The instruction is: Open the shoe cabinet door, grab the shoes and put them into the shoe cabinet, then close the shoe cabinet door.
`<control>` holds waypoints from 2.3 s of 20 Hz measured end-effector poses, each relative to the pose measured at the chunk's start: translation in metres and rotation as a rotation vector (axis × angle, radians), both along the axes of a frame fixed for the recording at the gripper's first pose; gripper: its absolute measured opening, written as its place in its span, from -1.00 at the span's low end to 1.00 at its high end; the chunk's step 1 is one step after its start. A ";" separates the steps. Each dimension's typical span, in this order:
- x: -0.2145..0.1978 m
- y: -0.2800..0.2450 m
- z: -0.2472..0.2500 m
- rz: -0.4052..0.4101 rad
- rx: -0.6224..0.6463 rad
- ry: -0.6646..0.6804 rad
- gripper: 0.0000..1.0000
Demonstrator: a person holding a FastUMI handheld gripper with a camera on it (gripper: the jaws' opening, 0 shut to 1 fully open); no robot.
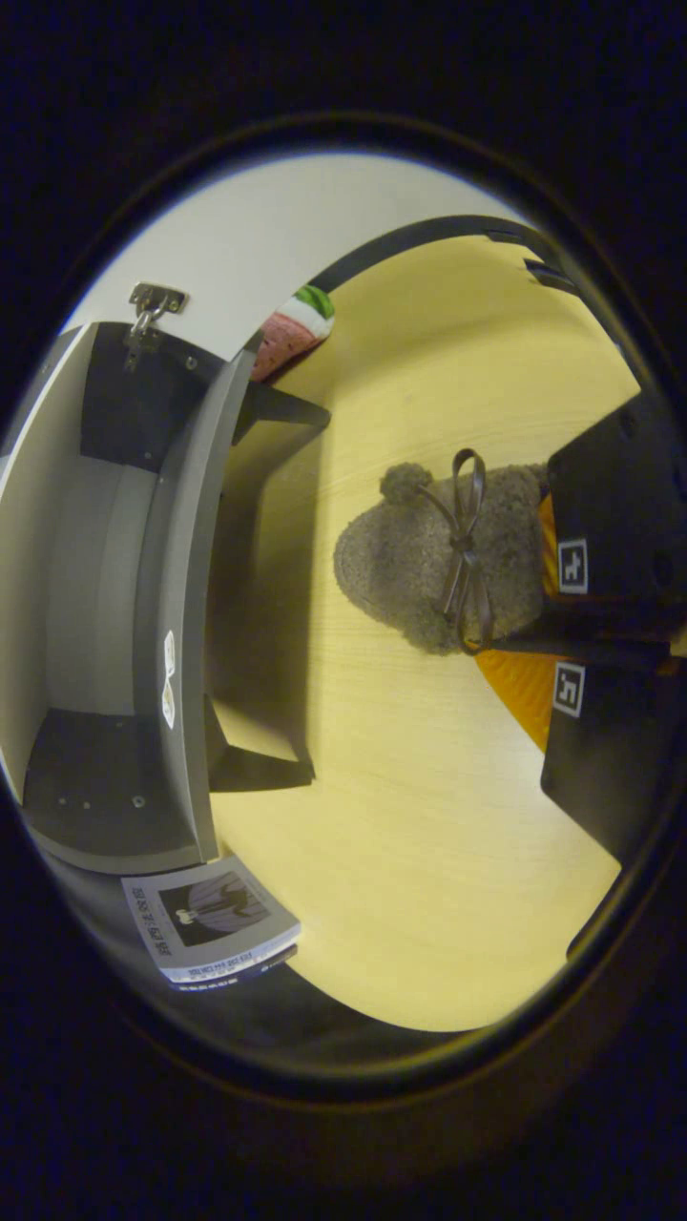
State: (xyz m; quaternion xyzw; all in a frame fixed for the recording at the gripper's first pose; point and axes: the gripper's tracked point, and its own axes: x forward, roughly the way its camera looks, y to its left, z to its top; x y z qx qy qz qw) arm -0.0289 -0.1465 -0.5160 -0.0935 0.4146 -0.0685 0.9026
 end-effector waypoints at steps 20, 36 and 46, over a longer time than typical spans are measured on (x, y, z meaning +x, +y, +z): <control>-0.010 0.017 0.063 0.079 0.036 -0.194 -0.68; -0.014 0.020 0.211 0.130 0.020 -0.421 -0.68; 0.000 0.021 0.357 0.240 0.035 -0.587 -0.68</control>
